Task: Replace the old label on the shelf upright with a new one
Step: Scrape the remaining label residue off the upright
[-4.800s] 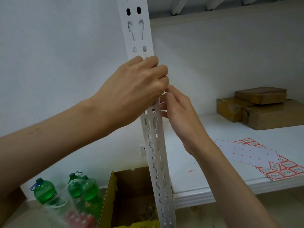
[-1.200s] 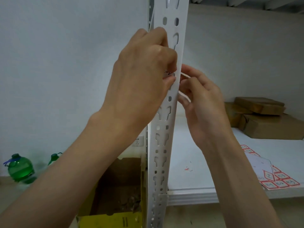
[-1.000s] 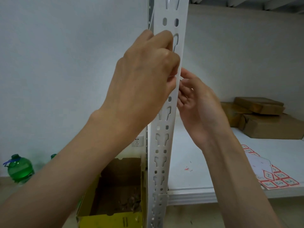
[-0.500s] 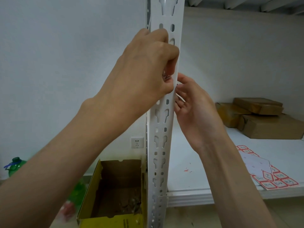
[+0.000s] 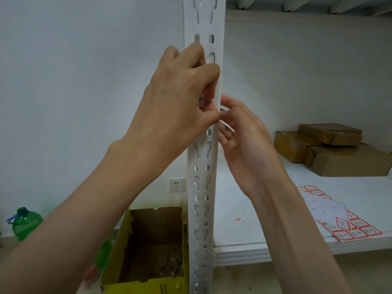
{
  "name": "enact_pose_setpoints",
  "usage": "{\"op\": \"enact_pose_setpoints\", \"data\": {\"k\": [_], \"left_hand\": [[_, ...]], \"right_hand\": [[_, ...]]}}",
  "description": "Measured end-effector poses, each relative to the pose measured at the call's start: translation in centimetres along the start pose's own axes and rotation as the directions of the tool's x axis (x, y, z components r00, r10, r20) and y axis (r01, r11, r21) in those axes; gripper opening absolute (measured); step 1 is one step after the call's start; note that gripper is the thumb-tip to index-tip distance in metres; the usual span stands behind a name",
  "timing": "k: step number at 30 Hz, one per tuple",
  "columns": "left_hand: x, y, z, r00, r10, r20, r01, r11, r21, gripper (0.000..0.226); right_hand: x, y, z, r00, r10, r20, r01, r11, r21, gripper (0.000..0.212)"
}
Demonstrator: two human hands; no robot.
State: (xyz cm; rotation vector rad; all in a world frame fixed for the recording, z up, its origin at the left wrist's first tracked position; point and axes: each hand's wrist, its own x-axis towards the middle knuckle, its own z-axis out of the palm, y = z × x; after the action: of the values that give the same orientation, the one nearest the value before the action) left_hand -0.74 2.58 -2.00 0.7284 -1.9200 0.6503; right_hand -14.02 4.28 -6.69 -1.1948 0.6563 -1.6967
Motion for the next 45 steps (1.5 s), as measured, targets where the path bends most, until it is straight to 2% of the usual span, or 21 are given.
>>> {"op": "enact_pose_setpoints", "data": {"k": [6,11,17,25,30,37,45], "left_hand": [[-1.3,-0.8,0.1,1.000,-0.020,0.012,0.021,0.995,-0.097,0.020],[-2.2,-0.9,0.3,0.976,-0.219,-0.020,0.204,0.936,-0.285,0.059],[-1.6,-0.1,0.3,0.909,-0.417,0.001,0.385,0.838,-0.387,0.078],[-0.9,0.0,0.7,0.857,-0.501,0.125,0.505,0.765,-0.400,0.052],[-0.3,0.0,0.7,0.844,-0.515,0.151,0.535,0.784,-0.314,0.055],[0.0,0.2,1.1,0.859,-0.500,0.108,0.511,0.830,-0.223,0.051],[-0.3,-0.3,0.8,0.876,-0.463,0.136,0.482,0.841,-0.244,0.050]], "right_hand": [[0.0,0.0,-0.3,1.000,-0.006,0.023,0.006,1.000,0.022,0.033],[0.1,0.1,-0.2,0.999,0.004,0.036,-0.005,1.000,0.025,0.032],[0.2,0.2,-0.2,0.999,0.005,0.045,-0.007,1.000,0.030,0.031],[0.3,0.2,-0.1,0.999,-0.003,0.050,0.000,0.998,0.063,0.033],[0.2,0.3,0.0,0.999,-0.012,0.037,0.010,0.999,0.046,0.029],[0.0,0.1,0.0,1.000,-0.015,0.027,0.014,0.999,0.033,0.027],[0.1,0.1,-0.3,0.999,-0.017,0.035,0.017,1.000,0.001,0.029]]}}
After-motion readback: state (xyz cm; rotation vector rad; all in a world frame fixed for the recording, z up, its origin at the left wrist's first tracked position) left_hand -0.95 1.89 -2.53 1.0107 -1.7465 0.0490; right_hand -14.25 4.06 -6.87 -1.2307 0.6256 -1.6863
